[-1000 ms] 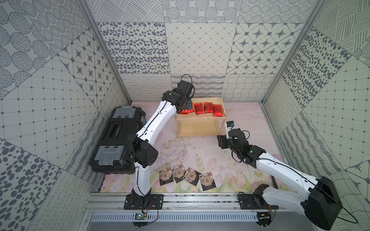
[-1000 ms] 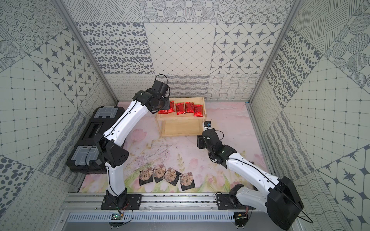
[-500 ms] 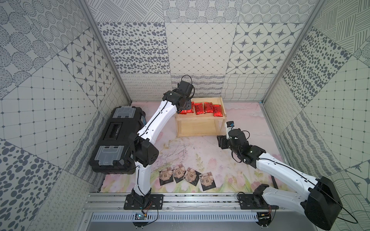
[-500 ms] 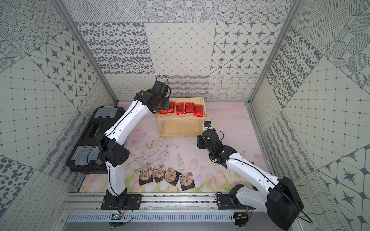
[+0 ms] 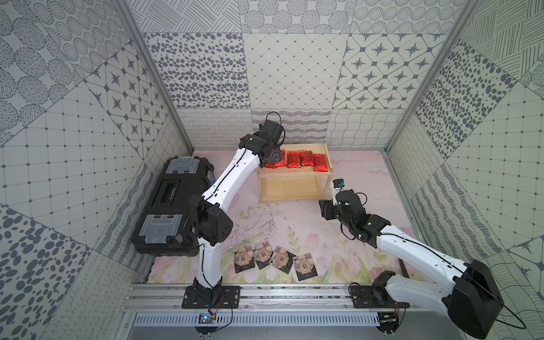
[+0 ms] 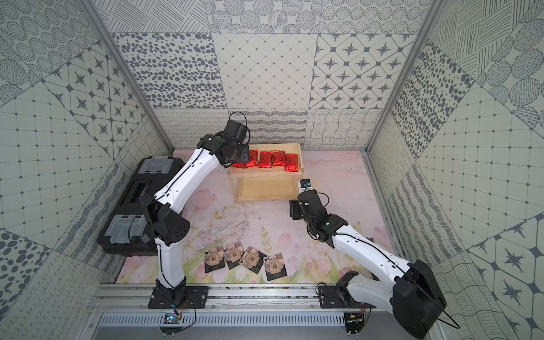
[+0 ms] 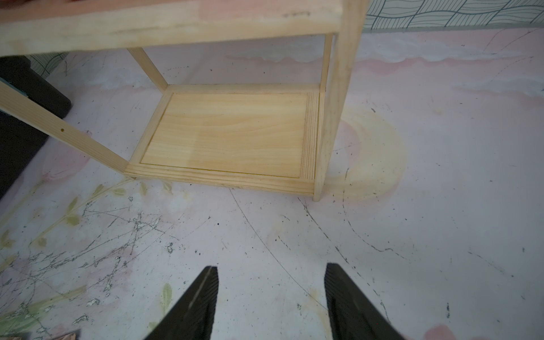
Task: Place the tea bags on the shelf by color
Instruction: Place the tea bag on the shelf, then move the tea bag to the center of the board.
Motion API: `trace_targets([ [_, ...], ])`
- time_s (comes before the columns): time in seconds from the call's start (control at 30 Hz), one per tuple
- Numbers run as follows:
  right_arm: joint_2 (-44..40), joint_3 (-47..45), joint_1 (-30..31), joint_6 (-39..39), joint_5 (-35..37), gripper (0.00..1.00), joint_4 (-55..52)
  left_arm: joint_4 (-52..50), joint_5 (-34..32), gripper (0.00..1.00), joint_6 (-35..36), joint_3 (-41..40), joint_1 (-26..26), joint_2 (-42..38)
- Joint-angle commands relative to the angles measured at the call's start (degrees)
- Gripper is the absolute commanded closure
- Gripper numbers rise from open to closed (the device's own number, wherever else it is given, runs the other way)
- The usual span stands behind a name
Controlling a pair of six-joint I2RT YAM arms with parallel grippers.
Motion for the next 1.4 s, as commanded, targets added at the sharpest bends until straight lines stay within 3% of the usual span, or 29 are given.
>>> trace_targets([
  [0.0,-0.7,-0.3,-0.4,0.8,-0.1,0.38,2.2,0.7,1.4,0.3,-0.5,0.0,0.2,-1.5],
  [0.27,-0.9,0.1,-0.3,-0.1,-1.6,0.38,2.0,1.5,3.3,0.3,-0.9,-1.3,0.1,-5.8],
  [0.37,-0.8,0.3,-0.3,-1.2,-4.1,0.37,1.2,3.4,6.1,0.3,-0.7,-5.3,-0.2,-10.1],
  [0.53,0.1,-1.1,3.1,-2.8,-5.6,0.37,-2.4,9.4,10.5,0.3,-1.9,-22.7,-1.6,-20.8],
  [0.77,3.6,-5.7,18.7,1.6,-1.1,0.37,-4.4,17.3,16.6,0.3,-6.4,-47.1,-3.8,-36.8],
  [1.07,6.9,-11.4,36.3,14.7,4.1,0.5,-5.3,21.6,21.4,0.31,-10.6,-63.6,-6.0,-45.6],
  [1.37,9.0,-14.0,41.4,19.0,5.3,0.76,-1.9,24.6,23.7,0.31,-11.8,-68.8,-6.1,-46.1],
])
